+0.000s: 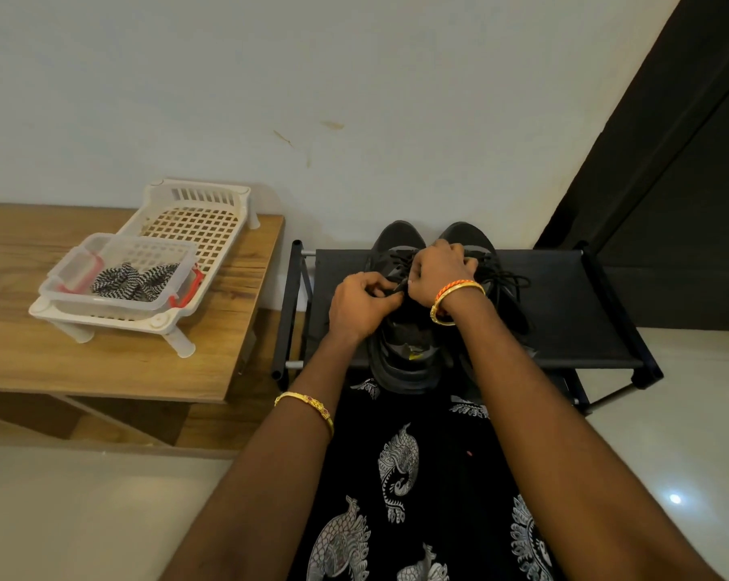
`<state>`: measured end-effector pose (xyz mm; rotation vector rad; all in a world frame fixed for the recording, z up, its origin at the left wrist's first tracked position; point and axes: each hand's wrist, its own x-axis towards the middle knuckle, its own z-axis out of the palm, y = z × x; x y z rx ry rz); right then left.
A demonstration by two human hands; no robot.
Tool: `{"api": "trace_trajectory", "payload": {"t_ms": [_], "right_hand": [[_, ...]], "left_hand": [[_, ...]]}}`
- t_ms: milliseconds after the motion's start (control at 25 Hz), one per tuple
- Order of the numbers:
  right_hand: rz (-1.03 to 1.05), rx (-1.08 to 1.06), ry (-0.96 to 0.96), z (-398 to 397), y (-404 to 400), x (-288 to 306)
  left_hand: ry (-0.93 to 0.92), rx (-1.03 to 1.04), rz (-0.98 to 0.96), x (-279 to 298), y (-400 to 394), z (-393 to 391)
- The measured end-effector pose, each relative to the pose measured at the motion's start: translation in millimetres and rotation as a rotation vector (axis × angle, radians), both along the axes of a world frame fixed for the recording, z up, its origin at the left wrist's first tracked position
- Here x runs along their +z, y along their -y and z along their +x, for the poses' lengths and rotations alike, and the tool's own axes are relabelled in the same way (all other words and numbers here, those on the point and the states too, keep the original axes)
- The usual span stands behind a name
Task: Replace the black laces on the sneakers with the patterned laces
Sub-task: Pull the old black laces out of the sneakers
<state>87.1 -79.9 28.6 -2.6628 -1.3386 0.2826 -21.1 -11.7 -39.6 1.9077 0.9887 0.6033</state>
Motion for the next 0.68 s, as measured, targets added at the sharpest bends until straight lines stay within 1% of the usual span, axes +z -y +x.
{"api": "trace_trajectory", "payload": {"t_ms": [80, 120, 240, 280, 400, 560, 680], "right_hand": [[-0.085, 0.035, -0.028, 6.6, -7.0, 2.6], [-0.1, 0.048, -0.062, 12.2, -11.2, 4.8], [-0.087, 0.08, -0.204, 27.7, -18.4, 3.0], [-0.056, 0.072, -0.232, 31.9, -17.5, -1.0], [0.061, -0.005, -0.317, 33.7, -7.8, -12.7], [0.168, 0.051, -0.276, 25.7, 3.6, -16.4], [0.343, 0.078, -0.321, 22.5, 10.5, -15.9]], "left_hand": [[0.033, -0.044, -0.106, 2.7, -9.0, 2.3], [0.021, -0.086, -0.146, 8.0, -15.6, 3.6], [-0.129, -0.237, -0.196, 25.7, -30.8, 7.2], [-0.12, -0.255, -0.198, 27.2, -32.3, 8.6], [0.026, -0.229, -0.194, 18.1, -29.1, 6.9], [0.07, -0.176, -0.186, 11.4, -25.3, 6.0], [0.073, -0.126, -0.073, 11.0, -16.7, 5.9]]}}
